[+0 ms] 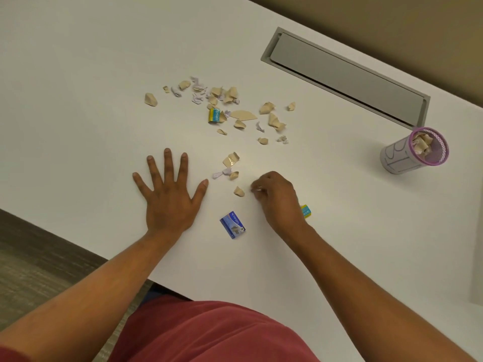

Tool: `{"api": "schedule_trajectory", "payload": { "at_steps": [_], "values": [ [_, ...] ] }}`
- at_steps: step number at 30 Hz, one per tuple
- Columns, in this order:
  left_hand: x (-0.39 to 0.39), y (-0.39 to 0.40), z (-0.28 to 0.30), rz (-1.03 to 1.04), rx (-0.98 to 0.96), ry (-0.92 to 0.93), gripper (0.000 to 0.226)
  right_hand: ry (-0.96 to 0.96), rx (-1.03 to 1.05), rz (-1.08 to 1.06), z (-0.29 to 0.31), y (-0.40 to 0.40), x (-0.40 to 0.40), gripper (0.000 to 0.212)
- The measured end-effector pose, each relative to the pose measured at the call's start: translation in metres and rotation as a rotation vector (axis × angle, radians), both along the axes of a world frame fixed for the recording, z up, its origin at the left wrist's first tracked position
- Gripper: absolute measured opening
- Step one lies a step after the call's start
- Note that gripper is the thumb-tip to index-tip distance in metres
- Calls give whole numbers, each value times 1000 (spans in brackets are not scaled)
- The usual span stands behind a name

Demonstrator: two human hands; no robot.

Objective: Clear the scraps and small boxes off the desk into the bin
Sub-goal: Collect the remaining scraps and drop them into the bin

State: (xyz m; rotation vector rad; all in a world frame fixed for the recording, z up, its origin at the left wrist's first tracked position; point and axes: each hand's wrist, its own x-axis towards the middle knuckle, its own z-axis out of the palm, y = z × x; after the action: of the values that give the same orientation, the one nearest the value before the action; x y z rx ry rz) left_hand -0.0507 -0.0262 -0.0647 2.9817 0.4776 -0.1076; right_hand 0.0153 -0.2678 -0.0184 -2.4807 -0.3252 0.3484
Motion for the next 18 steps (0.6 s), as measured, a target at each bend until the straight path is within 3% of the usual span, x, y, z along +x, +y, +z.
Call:
{"api": "schedule_trajectory", "payload": {
  "at_steps": [4, 7, 10, 18],
  "values": [
    [0, 0, 1, -4, -4, -10, 82, 64, 230, -138, 8, 35, 7, 28],
    [0, 0, 1, -9, -3, -10, 82, 60, 175, -193, 12, 36, 4, 45],
    [0, 0, 2, -15, -3, -10, 82, 179, 85, -206, 8, 37, -8, 66],
    [1, 1, 8, -37, -3, 31, 83, 140, 278, -386, 2, 74, 16, 50]
  ]
}}
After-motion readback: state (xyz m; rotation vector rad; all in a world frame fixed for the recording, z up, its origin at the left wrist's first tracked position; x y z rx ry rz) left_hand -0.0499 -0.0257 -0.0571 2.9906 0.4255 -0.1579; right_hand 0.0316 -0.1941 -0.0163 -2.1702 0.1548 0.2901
